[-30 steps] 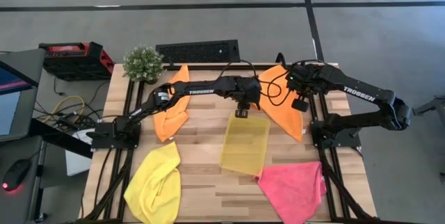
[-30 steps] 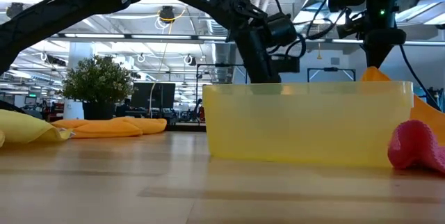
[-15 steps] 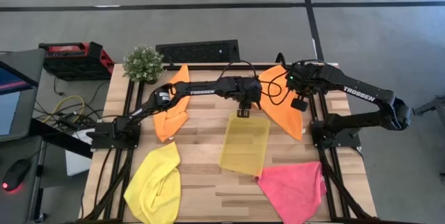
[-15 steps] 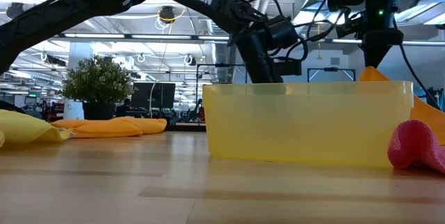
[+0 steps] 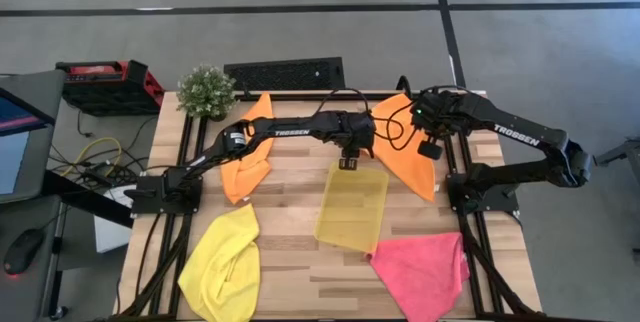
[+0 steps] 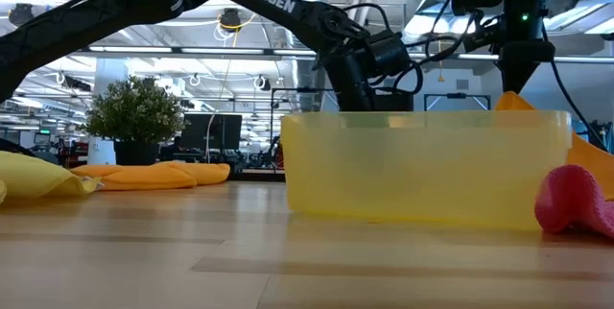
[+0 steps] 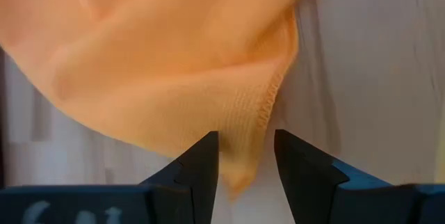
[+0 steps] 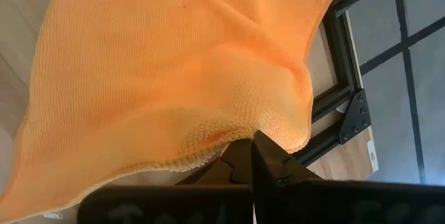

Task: Fold microfiber towels
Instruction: Fold the right orange microfiber towel

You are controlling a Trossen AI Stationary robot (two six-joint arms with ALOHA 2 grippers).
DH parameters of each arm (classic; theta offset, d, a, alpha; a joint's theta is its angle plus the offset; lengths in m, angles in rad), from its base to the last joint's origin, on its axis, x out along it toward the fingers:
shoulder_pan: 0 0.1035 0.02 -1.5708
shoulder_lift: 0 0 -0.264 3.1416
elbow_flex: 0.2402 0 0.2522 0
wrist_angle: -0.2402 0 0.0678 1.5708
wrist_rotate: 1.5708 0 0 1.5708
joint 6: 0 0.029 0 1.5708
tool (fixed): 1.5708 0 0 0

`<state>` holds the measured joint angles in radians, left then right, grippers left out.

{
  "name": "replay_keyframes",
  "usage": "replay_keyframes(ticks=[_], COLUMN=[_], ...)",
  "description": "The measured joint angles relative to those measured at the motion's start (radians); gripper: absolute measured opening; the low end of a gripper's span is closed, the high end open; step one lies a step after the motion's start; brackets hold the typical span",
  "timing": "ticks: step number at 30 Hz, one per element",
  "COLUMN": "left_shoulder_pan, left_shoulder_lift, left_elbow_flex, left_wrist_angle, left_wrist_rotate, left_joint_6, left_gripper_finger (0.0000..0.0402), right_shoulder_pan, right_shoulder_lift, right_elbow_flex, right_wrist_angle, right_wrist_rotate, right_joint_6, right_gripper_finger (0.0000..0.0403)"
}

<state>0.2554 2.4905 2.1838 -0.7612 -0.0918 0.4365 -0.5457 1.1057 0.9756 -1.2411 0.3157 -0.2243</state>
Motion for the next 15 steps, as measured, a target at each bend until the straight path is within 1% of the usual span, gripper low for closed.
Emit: replay_keyframes(ticks=[2,4,10,15], left_shoulder_pan=[0.001,0.002,0.005,0.007], left_shoulder_lift=[0.004,0.011,0.013,0.013], left_elbow_flex=[0.001,0.003,0.014,0.034], left_wrist_angle=[0.004,-0.002,-0.011,-0.038], left_wrist_rotate=[-0.004,-0.015,-0.029,-0.029], left_joint_6=[-0.004,-0.018,-0.026,-0.032], left_gripper_finger=[0.012,0.01,0.0012,0.0003], right_shoulder_pan=[0.0,0.0,0.0,0.0], right_shoulder_lift=[0.0,0.0,0.0,0.0], right_elbow_flex=[0.0,0.0,0.0,0.0], right_wrist_angle=[0.0,0.0,0.0,0.0], right_wrist_rotate=[0.0,0.0,0.0,0.0], right_joint_6=[0.0,0.0,0.0,0.0], right_gripper_finger=[0.0006,0.0006,0.0006,0.0006])
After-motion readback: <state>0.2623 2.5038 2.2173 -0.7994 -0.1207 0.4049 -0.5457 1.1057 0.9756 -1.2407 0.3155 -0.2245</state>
